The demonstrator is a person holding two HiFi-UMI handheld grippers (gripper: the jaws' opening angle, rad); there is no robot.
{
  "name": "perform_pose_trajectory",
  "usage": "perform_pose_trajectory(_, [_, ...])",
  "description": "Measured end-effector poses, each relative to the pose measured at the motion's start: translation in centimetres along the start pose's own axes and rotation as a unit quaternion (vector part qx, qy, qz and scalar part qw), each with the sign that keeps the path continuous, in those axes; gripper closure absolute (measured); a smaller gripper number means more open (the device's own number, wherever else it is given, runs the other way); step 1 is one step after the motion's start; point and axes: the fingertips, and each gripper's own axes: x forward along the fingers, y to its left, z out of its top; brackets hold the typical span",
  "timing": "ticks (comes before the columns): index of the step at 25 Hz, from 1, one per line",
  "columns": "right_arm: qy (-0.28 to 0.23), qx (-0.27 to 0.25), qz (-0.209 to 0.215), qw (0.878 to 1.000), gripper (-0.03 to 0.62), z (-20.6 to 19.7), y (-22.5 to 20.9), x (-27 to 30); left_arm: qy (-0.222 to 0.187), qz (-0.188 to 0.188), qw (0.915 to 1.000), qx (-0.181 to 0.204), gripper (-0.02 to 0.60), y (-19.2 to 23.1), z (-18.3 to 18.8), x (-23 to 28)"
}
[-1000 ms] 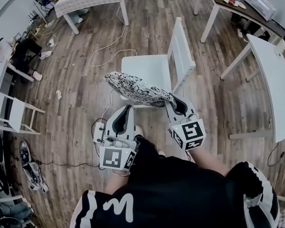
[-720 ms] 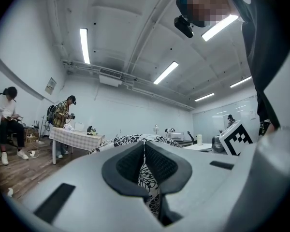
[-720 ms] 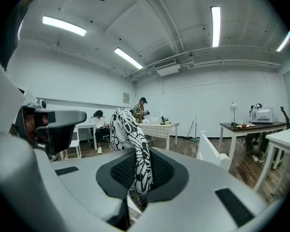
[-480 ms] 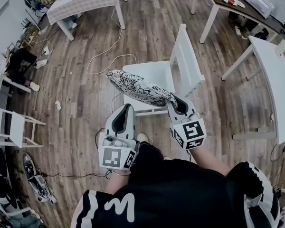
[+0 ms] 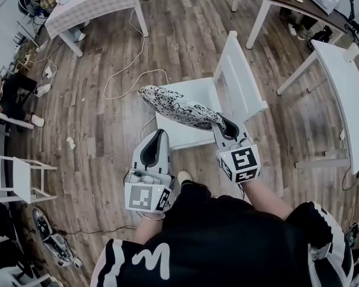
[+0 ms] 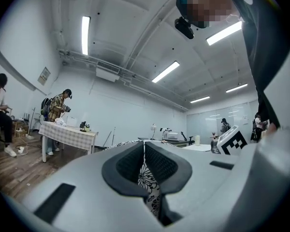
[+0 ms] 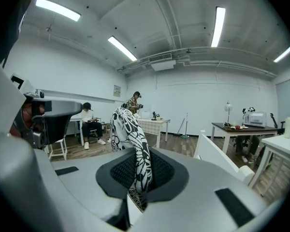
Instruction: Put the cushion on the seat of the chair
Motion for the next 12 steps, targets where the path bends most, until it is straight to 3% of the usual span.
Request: perform_pose_trajectory(12, [0.031, -0.014, -0.029, 0.999, 0.557, -2.2, -1.5, 5.6, 0.031, -0.019, 0.9993, -0.010, 0.568, 3.4, -2.2, 1.4])
